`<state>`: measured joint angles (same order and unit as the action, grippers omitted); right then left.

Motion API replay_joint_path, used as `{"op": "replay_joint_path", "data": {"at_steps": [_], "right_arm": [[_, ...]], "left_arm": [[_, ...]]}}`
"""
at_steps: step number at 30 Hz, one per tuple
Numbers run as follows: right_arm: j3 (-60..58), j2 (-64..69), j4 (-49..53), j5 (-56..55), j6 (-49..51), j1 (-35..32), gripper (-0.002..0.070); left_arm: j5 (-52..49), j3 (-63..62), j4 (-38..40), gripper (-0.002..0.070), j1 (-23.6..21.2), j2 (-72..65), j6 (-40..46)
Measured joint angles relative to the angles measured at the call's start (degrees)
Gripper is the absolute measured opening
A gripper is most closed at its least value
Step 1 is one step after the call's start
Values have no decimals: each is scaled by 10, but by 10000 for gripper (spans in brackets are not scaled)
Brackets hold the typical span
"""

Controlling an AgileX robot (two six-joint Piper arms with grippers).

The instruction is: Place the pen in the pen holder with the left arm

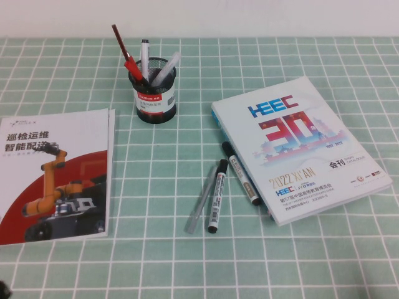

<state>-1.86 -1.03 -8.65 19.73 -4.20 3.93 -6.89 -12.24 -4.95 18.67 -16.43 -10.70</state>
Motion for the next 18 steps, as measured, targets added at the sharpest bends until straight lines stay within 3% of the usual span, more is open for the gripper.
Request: {"op": "replay_joint_path", "data": {"at_steps": [4, 7, 18], "right_arm": [[0, 0, 0, 0, 0, 0, -20], [0, 0, 0, 0, 0, 0, -20], [0, 0, 0, 0, 0, 0, -20]], "left_arm": [[-5, 26, 84, 0, -67, 79, 96], [0, 63, 115, 0, -106, 131, 122], [-9, 136, 127, 0, -115, 169, 132]]}}
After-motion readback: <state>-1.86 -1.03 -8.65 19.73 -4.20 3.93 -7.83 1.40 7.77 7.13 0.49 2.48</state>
